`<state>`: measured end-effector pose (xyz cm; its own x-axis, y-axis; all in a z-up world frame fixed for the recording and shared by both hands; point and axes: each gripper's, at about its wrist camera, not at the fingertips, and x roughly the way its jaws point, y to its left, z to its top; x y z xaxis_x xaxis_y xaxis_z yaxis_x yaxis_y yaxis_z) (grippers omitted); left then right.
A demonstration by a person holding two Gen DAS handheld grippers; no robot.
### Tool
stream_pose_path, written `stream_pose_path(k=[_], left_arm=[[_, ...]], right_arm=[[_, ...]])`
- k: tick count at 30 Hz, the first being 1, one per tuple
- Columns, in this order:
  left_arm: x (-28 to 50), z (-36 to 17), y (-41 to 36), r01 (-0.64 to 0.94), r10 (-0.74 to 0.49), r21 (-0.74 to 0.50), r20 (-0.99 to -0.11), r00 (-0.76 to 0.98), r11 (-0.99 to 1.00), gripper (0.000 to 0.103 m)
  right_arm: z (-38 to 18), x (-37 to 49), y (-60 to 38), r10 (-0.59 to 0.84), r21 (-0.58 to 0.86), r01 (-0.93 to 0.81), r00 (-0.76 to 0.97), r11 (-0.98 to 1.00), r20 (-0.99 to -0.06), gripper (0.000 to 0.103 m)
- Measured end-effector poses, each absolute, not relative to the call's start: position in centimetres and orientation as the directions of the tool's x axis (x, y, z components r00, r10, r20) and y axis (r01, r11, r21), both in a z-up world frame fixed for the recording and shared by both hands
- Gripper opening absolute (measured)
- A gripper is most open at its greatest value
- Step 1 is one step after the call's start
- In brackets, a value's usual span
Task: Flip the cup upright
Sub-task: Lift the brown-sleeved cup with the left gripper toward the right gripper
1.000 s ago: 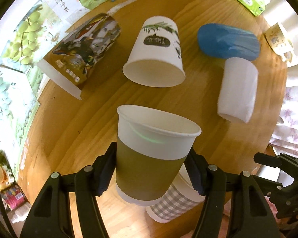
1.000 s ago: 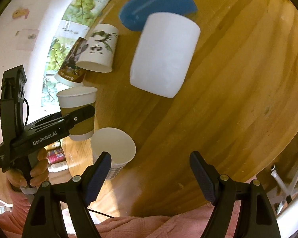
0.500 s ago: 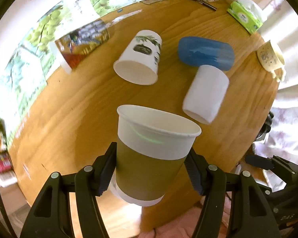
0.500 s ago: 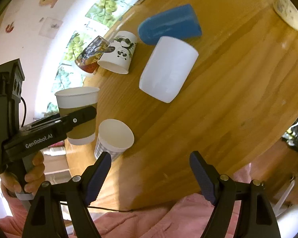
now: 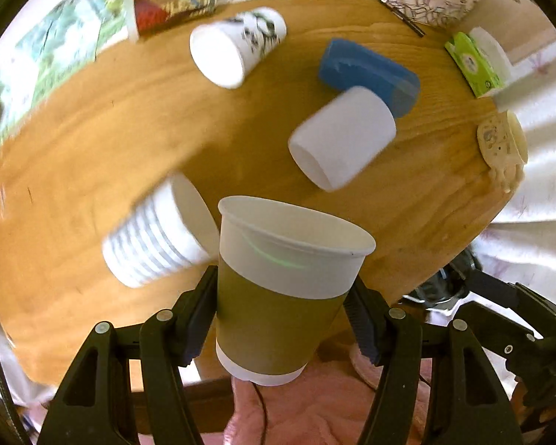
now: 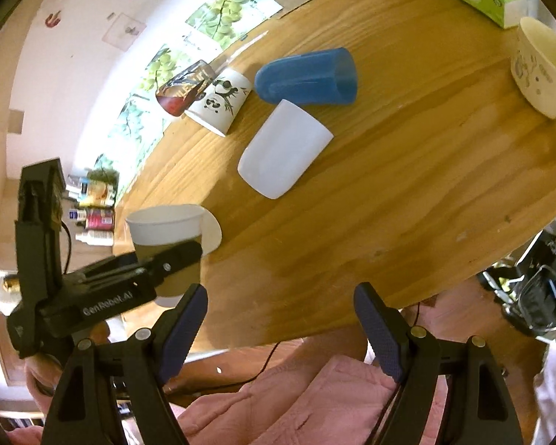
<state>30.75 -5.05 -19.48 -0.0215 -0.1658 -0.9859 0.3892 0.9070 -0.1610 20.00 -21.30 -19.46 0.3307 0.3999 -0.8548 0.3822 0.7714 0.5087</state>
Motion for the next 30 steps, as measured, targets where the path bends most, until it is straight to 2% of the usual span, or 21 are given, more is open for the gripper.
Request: stream_pose_path(k=[20,30], left_arm=[[26.4,-24.3,-5.8,0.004,-0.262,-0.262,-0.965,-0.014,0.965,0.069],[25.7,-25.5,-5.9,-0.069,-0.271,-0.27,-0.963,-0.01,0.96,0.071]], right_arm=[[-19.5,20.5,-24.4,0.446,0.485,0.212,0.208,0.848,-0.871,0.082],[-20.3,21.5,-25.1,0.46,0.48,0.16,0.145,0.863,-0.876,0.082]])
